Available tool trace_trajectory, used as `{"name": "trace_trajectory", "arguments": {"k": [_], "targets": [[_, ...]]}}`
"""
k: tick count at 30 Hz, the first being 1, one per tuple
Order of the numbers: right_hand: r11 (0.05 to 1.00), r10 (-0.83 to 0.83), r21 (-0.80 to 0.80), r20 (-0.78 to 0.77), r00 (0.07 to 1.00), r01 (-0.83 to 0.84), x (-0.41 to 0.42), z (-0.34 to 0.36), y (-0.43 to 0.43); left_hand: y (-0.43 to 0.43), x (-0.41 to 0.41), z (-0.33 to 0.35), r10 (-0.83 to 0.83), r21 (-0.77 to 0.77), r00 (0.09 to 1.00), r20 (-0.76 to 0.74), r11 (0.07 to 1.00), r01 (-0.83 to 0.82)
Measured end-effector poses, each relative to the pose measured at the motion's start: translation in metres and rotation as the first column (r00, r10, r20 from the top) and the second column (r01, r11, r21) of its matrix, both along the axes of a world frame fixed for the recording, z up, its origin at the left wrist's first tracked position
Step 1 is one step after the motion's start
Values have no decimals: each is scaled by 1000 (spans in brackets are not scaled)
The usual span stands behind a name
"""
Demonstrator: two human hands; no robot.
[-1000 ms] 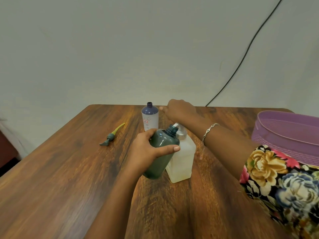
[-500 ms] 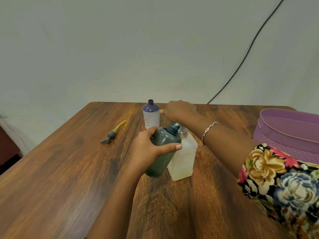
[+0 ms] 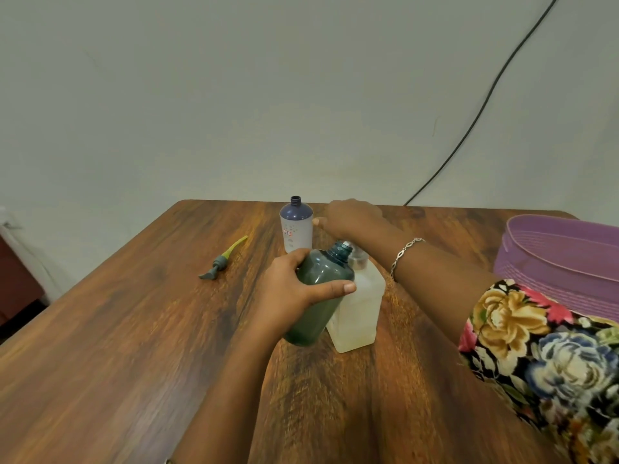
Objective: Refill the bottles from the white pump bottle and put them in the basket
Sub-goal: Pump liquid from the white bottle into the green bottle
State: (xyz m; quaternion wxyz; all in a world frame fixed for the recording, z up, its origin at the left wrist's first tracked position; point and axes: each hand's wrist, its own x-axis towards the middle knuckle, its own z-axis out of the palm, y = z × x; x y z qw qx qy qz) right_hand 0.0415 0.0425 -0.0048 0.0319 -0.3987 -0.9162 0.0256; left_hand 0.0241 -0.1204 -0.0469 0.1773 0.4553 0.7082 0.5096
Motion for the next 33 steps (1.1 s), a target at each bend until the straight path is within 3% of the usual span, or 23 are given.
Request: {"name": "trace_trajectory", "arguments": {"k": [8, 15, 24, 27, 33], "targets": [[987, 89, -121, -134, 987, -106, 0, 14, 7, -1, -1, 0, 5, -13, 1000, -15, 1000, -5], [998, 56, -22, -69, 996, -58, 3, -1, 8, 3, 2, 2, -9, -8, 1000, 7, 1000, 9], [984, 95, -128, -181, 979, -120, 0, 7, 9, -2, -1, 3, 7, -23, 1000, -9, 1000, -8], [981, 84, -161, -156, 984, -110, -1, 11, 11, -1, -3, 3, 14, -1, 1000, -10, 1000, -14], [999, 36, -32, -41, 999, -37, -6, -1, 4, -1, -1, 3, 2, 12, 1000, 23, 1000, -3]]}}
